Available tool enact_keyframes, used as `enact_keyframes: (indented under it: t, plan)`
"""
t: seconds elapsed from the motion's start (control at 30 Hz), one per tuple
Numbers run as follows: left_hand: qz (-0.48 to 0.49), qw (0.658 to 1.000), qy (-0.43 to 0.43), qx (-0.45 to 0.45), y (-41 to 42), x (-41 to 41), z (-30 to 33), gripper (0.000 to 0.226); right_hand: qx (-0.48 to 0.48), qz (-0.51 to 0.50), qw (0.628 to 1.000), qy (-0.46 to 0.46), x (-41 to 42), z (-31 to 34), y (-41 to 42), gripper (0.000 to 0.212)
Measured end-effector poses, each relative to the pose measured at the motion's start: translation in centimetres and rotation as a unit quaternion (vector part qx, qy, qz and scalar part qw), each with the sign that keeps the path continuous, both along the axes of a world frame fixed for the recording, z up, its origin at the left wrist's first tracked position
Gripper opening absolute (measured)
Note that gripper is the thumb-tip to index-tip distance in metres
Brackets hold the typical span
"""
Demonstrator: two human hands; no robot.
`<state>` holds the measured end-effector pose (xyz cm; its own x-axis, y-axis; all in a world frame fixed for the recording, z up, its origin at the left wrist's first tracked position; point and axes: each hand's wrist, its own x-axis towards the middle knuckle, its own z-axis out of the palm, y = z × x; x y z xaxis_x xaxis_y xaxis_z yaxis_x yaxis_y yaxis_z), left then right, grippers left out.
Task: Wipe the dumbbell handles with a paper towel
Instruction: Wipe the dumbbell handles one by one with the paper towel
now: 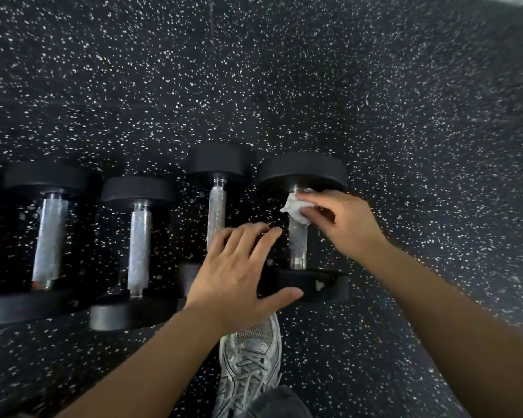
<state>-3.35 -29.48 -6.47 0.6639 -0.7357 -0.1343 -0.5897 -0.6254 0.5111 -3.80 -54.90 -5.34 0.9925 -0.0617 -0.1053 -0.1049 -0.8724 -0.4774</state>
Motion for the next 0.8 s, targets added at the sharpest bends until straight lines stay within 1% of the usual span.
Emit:
enact_keyframes:
  t: [0.07, 0.1, 0.2, 0.23, 0.27, 0.3, 0.37, 0.4, 0.47, 0.57, 0.63, 0.73, 0.77, 0.8]
  plan:
    - [-0.013, 1.000, -0.009, 0.020, 0.1, -0.2, -0.3, 0.095, 0.002, 0.039, 0.999, 0.019, -0.8, 0.1, -0.1, 0.037]
    - [-0.020, 0.999, -0.012, 0.028, 0.1, -0.3, -0.4, 0.094, 0.001, 0.069, 0.997, 0.044, -1.3, 0.4, -0.1, 0.039]
    - [-0.025, 0.999, -0.015, 0.044, 0.0, -0.5, -0.4, 0.092, -0.011, 0.151, 0.976, 0.158, -2.1, 1.4, -0.3, 0.042]
    - [-0.022, 0.998, -0.015, 0.048, -0.1, -0.5, -0.4, 0.093, -0.013, 0.169, 0.970, 0.174, -2.1, 1.5, -0.3, 0.040]
    - [-0.020, 0.998, -0.017, 0.052, -0.1, -0.5, -0.4, 0.093, -0.014, 0.174, 0.972, 0.158, -2.0, 1.7, -0.3, 0.038]
    - [-0.018, 0.998, -0.019, 0.054, -0.2, -0.5, -0.3, 0.093, -0.013, 0.163, 0.980, 0.114, -1.8, 1.7, -0.2, 0.036]
    - [-0.016, 0.998, -0.021, 0.060, -0.1, -0.6, -0.2, 0.094, -0.018, 0.098, 0.995, 0.001, -1.2, 1.3, -0.3, 0.033]
    - [-0.014, 0.998, -0.020, 0.062, -0.1, -0.6, -0.2, 0.094, -0.029, 0.062, 0.997, -0.034, -0.9, 1.0, -0.2, 0.031]
    - [-0.009, 0.998, -0.022, 0.061, -0.2, -0.6, -0.1, 0.094, -0.054, 0.024, 0.997, -0.049, -0.4, 0.0, 0.1, 0.030]
    - [-0.007, 0.998, -0.024, 0.061, 0.0, -0.6, -0.1, 0.094, -0.046, 0.049, 0.997, -0.041, -1.2, -0.9, 0.5, 0.031]
    - [-0.009, 0.998, -0.028, 0.062, 0.1, -0.5, -0.1, 0.094, -0.014, 0.083, 0.996, -0.002, -2.1, -0.5, 0.3, 0.032]
    - [-0.010, 0.997, -0.029, 0.065, 0.0, -0.5, -0.1, 0.094, 0.061, 0.105, 0.984, 0.133, -3.0, 0.3, -0.7, 0.035]
    - [-0.009, 0.997, -0.029, 0.066, -0.1, -0.6, -0.1, 0.094, 0.073, 0.118, 0.977, 0.160, -3.1, 0.5, -0.9, 0.036]
    - [-0.008, 0.997, -0.028, 0.068, -0.1, -0.6, 0.0, 0.094, 0.074, 0.129, 0.975, 0.167, -3.0, 0.6, -0.9, 0.036]
